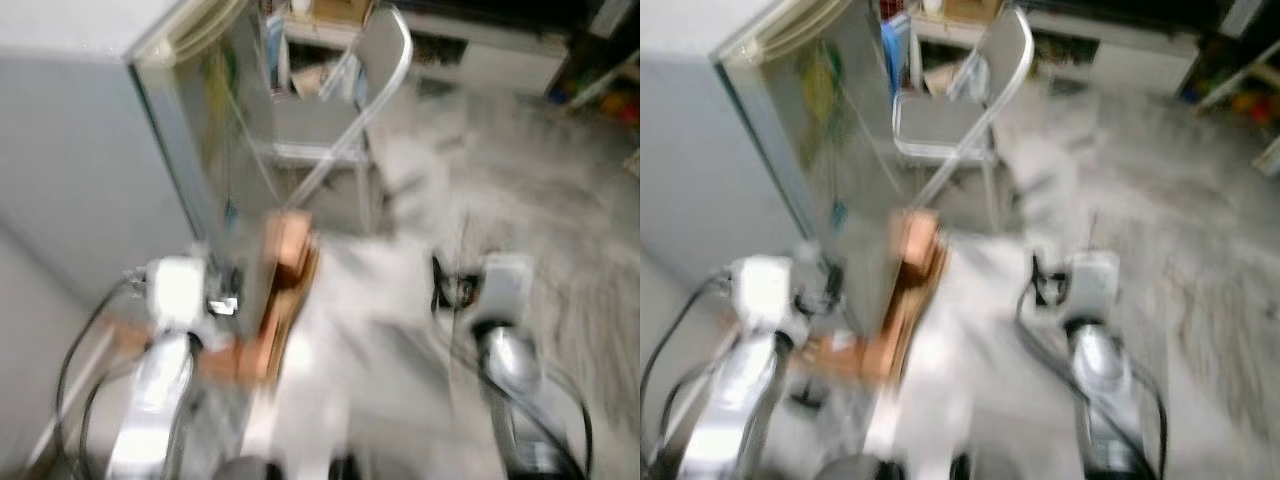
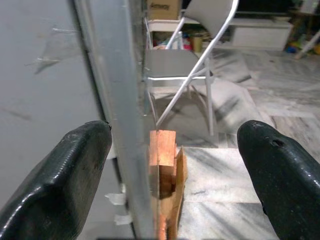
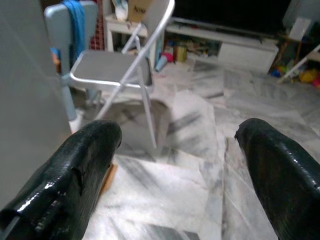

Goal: Restocking fridge

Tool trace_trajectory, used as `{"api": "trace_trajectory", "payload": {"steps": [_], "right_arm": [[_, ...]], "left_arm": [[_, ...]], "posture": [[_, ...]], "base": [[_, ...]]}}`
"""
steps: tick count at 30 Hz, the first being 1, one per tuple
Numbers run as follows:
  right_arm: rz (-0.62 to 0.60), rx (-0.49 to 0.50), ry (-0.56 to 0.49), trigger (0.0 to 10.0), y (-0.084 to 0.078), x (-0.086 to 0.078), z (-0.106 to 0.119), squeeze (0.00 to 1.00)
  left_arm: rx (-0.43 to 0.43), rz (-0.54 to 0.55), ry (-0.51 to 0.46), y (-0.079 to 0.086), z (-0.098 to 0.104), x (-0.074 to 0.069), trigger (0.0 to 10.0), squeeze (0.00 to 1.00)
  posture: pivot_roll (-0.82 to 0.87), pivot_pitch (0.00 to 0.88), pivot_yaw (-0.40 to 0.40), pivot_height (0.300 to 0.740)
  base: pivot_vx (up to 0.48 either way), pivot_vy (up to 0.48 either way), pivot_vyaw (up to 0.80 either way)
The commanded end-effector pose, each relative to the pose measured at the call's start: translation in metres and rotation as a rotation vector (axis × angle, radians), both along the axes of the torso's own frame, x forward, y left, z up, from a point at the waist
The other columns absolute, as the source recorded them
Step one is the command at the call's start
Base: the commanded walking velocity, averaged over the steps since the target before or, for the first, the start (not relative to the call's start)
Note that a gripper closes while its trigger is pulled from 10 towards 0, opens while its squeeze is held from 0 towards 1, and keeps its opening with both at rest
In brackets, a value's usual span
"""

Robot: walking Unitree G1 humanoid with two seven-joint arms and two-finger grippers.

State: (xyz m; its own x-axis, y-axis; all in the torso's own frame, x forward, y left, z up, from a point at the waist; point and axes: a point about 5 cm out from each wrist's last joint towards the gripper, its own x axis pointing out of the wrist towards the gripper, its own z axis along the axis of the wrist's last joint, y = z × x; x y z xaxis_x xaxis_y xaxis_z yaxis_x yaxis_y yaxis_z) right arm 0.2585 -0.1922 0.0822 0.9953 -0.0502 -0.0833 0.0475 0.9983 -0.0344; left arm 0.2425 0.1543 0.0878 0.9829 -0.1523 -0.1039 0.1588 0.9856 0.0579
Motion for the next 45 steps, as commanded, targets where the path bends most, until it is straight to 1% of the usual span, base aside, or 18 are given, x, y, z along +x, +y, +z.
{"api": "trace_trajectory", "payload": {"steps": [1,6,9,11,13,14,17,18,19,22,29,32,36,38,39,41,42,45], "right_arm": [[0.008,0.006,0.007,10.0,0.002,-0.001,0.000,0.00],[0.011,0.002,0.005,10.0,0.002,0.000,0.000,0.00],[0.010,0.002,0.005,10.0,0.003,0.000,0.000,0.00],[0.009,0.005,-0.005,10.0,0.003,-0.001,0.001,0.00],[0.004,-0.001,-0.014,10.0,0.002,-0.001,0.003,0.00],[0.009,-0.021,-0.041,10.0,0.002,-0.002,0.009,0.00],[0.033,-0.032,-0.068,10.0,0.005,-0.006,0.017,0.00],[0.033,-0.032,-0.068,10.0,0.005,-0.006,0.017,0.00],[0.051,-0.039,-0.067,10.0,0.008,-0.010,0.018,0.00],[0.065,-0.051,-0.050,10.0,0.010,-0.017,0.013,0.00],[0.053,-0.056,-0.046,10.0,0.008,-0.015,0.013,0.00],[0.063,-0.074,-0.053,10.0,0.009,-0.017,0.015,0.00],[0.089,-0.105,-0.056,10.0,0.010,-0.021,0.015,0.00],[0.085,-0.101,-0.051,10.0,0.010,-0.023,0.014,0.00],[0.074,-0.094,-0.045,10.0,0.009,-0.024,0.014,0.00],[0.072,-0.093,-0.044,10.0,0.009,-0.024,0.014,0.00],[0.068,-0.095,-0.036,10.0,0.007,-0.026,0.013,0.00],[0.066,-0.096,-0.021,10.0,0.003,-0.031,0.010,0.00]], "left_arm": [[0.006,-0.009,-0.011,0.002,0.003,-0.001,10.0,0.00],[0.006,-0.003,-0.052,0.001,0.008,0.002,10.0,0.00],[0.011,-0.018,-0.048,0.000,0.008,0.003,10.0,0.00],[-0.010,-0.027,-0.050,-0.001,0.009,0.004,10.0,0.00],[-0.010,-0.027,-0.053,-0.001,0.009,0.004,10.0,0.00],[-0.012,-0.021,-0.056,-0.001,0.009,0.004,10.0,0.00],[-0.013,0.009,-0.063,0.001,0.008,0.004,10.0,0.00],[-0.013,0.009,-0.063,0.001,0.008,0.004,10.0,0.00],[0.005,0.064,-0.064,0.006,0.007,0.006,10.0,0.00],[0.002,0.107,-0.065,0.010,0.007,0.008,10.0,0.00],[0.010,0.129,-0.084,0.014,0.012,0.022,10.0,0.00],[0.013,0.134,-0.088,0.015,0.014,0.023,10.0,0.00],[0.018,0.145,-0.086,0.019,0.013,0.018,10.0,0.00],[0.024,0.157,-0.078,0.022,0.010,0.013,10.0,0.00],[0.028,0.166,-0.074,0.025,0.009,0.008,10.0,0.00],[0.029,0.168,-0.073,0.025,0.009,0.007,10.0,0.00],[0.037,0.174,-0.068,0.027,0.008,0.000,10.0,0.00],[0.050,0.195,-0.060,0.032,0.007,-0.011,10.0,0.00]], "posture": [[0.05,0.076,-0.054,0.740],[0.05,0.074,-0.053,0.740],[0.05,0.074,-0.054,0.740],[0.05,0.074,-0.055,0.740],[0.05,0.074,-0.056,0.740],[0.06,0.075,-0.058,0.740],[0.05,0.076,-0.058,0.740],[0.05,0.076,-0.058,0.740],[0.05,0.076,-0.058,0.740],[0.04,0.077,-0.058,0.740],[0.03,0.080,-0.053,0.740],[0.03,0.081,-0.053,0.740],[0.03,0.086,-0.050,0.740],[0.03,0.089,-0.050,0.740],[0.03,0.091,-0.048,0.740],[0.03,0.091,-0.048,0.740],[0.03,0.093,-0.048,0.740],[0.03,0.097,-0.048,0.740]], "base": [[0.000,0.000,-0.80],[0.000,0.000,-0.80],[0.000,0.000,-0.80],[0.000,0.000,-0.80],[0.000,0.000,-0.69],[0.000,0.000,0.00],[0.000,0.000,0.00],[0.000,0.000,0.00],[0.000,0.000,0.00],[0.000,0.000,0.00],[0.085,0.000,0.00],[0.315,0.000,0.00],[0.330,0.000,0.10],[0.330,0.000,0.41],[0.330,0.000,0.00],[0.330,0.000,0.00],[0.326,0.000,0.00],[0.326,0.000,0.00]]}}
